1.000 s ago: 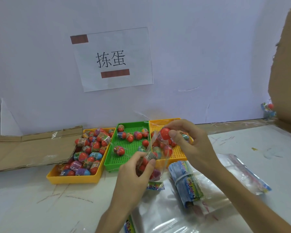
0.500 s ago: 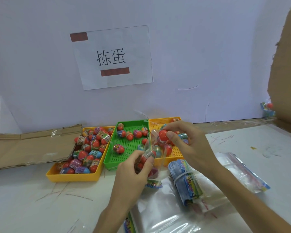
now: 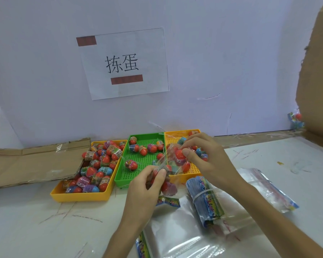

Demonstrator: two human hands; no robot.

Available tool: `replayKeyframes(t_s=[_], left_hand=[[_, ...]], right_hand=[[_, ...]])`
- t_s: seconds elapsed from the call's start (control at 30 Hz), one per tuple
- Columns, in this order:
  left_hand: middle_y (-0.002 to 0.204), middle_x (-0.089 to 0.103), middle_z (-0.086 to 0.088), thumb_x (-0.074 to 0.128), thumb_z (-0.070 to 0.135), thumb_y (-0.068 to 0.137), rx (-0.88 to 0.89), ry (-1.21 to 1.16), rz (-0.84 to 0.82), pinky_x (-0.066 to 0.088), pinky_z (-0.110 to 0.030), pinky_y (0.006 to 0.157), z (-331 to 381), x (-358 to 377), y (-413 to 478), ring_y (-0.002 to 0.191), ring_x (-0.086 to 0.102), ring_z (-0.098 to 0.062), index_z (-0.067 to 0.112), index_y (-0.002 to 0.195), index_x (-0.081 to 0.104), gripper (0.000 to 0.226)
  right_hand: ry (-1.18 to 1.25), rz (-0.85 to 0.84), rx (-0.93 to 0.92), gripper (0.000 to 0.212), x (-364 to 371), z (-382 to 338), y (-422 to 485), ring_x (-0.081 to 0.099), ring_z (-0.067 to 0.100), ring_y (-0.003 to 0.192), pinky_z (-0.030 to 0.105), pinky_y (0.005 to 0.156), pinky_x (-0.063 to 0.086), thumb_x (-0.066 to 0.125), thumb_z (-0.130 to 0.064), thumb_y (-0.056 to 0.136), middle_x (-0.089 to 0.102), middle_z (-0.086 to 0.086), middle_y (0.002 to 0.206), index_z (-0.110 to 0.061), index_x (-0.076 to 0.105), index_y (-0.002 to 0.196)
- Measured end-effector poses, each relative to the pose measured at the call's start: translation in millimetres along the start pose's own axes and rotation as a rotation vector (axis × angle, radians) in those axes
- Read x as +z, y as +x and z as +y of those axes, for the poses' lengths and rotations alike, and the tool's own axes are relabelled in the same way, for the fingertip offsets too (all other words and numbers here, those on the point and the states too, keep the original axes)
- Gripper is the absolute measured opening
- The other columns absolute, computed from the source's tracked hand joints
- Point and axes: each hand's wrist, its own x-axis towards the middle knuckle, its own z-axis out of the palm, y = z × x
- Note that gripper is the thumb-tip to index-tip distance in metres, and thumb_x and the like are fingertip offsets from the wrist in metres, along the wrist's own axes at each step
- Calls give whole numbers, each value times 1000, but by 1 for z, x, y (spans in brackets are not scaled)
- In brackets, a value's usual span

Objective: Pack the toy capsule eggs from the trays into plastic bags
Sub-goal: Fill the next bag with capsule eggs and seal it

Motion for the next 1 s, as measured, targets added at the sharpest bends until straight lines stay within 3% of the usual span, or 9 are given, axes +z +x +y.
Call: replayKeyframes(t_s=[0.1,0.23,0.33,0.43,0.53,0.63,0.83,1.0], left_hand=[[77,68,-3,53,54,88,-1,-13,-21,57,-33,69,-1,0,0,76,68,-18,18,89,69,40],[80,72,6,54,53,87,-23,-66,-20,54,-17,66,0,1,1,77,70,-6,22,93,72,36],[82,73,6,54,54,87,-32,-80,-14,57,-21,70,-1,0,1,80,71,-8,27,93,72,33],[83,73,5,53,53,89,-41,-92,-21,62,-30,74,1,1,1,82,72,-12,35,90,71,25],[84,72,7,52,52,89,-32,-101,-22,62,-29,74,2,1,1,82,71,-9,40,91,70,22],[84,72,6,51,51,89,-39,-118,-17,60,-26,72,2,0,1,82,70,-9,33,90,71,27],[86,72,9,49,52,88,-34,-98,-23,58,-23,73,1,1,2,83,69,-6,24,96,71,36],[92,74,13,57,49,86,-52,-117,-82,55,-19,74,1,2,1,88,70,-3,26,101,70,31]], right_hand=[[-2,-16,16,23,0,-3,-1,56,9,110,33,99,44,65,-22,97,63,-14,104,-43,63,89],[3,-37,41,20,-1,-4,-1,56,7,107,32,96,44,63,-29,98,62,-19,100,-46,64,88],[-4,-47,64,5,-1,-4,-2,57,4,102,21,89,43,66,-39,94,61,-22,97,-41,67,89],[-6,-44,104,5,0,-3,-3,61,3,88,11,73,44,71,-33,92,65,-20,87,-34,68,87],[68,-3,180,2,1,-1,-2,67,5,75,16,67,52,70,-27,94,71,-11,81,-25,70,92],[135,20,220,4,0,0,-1,71,10,69,22,67,56,69,-25,95,72,-6,82,-21,68,95],[170,-114,184,5,2,-1,-3,70,13,80,34,74,59,69,-24,94,71,-10,87,-26,73,92],[229,-96,220,5,7,3,-3,73,15,74,31,71,61,72,-19,93,72,-1,85,-22,75,96]])
